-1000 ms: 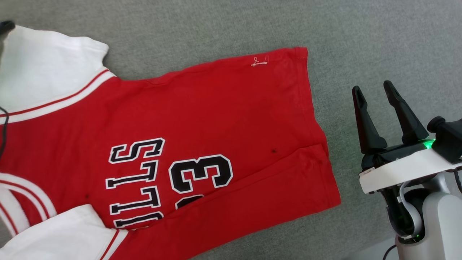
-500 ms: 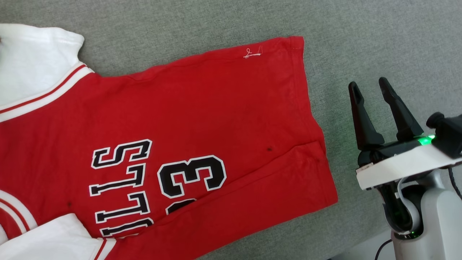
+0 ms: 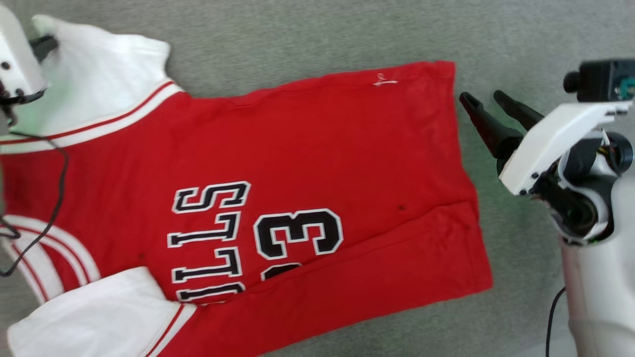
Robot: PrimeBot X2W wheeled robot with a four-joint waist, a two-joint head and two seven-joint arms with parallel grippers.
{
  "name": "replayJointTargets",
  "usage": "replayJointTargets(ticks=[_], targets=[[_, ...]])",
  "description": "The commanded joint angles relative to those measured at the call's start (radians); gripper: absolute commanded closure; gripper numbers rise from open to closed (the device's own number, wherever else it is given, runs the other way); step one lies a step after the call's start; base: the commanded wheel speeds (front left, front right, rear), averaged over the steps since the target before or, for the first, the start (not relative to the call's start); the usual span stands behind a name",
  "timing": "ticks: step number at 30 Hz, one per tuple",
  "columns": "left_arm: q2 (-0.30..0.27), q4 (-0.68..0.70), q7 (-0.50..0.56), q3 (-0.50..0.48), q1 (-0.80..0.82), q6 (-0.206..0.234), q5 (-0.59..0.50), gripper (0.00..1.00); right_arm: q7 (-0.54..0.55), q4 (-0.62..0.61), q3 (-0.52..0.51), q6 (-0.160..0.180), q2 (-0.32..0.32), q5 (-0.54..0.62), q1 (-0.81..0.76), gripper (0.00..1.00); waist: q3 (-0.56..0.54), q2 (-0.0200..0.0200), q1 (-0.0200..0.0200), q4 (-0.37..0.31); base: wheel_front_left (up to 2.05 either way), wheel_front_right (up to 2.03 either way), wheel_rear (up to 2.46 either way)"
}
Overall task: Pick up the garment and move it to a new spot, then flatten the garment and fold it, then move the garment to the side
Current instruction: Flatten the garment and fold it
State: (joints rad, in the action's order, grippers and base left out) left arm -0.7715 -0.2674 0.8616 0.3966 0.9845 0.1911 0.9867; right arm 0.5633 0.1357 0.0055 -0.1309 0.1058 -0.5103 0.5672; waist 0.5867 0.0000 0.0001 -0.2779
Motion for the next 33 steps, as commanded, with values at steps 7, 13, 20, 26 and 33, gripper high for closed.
replayJointTargets(ticks=[7,13,20,26,33], targets=[[0.062,0.026,-0.084,0.007,0.052,-0.077,0.004,1.00,0.206,0.098,-0.020,0.001,0.040,0.042,0.171,0.00,0.004,0.0000,-0.0001,0.119,0.00,0.00,0.00],[0.089,0.030,-0.122,0.018,0.068,-0.115,-0.003,1.00,0.334,0.225,-0.034,0.001,0.035,0.093,0.232,0.00,0.022,0.0000,-0.0001,0.161,0.00,0.00,0.00],[0.101,0.018,-0.144,0.026,0.067,-0.138,-0.004,1.00,0.416,0.311,-0.034,0.001,0.008,0.102,0.213,1.00,0.021,0.0000,-0.0001,0.177,0.00,0.00,0.00],[0.100,0.007,-0.166,0.024,0.044,-0.155,0.001,1.00,0.381,0.281,-0.029,0.000,0.033,0.103,0.208,1.00,-0.004,0.0000,-0.0001,0.180,0.00,0.00,0.00],[0.093,0.018,-0.251,-0.005,-0.038,-0.170,0.014,1.00,0.257,0.156,-0.025,0.001,0.090,0.100,0.181,1.00,-0.099,0.0000,-0.0001,0.190,0.00,0.00,0.00]])
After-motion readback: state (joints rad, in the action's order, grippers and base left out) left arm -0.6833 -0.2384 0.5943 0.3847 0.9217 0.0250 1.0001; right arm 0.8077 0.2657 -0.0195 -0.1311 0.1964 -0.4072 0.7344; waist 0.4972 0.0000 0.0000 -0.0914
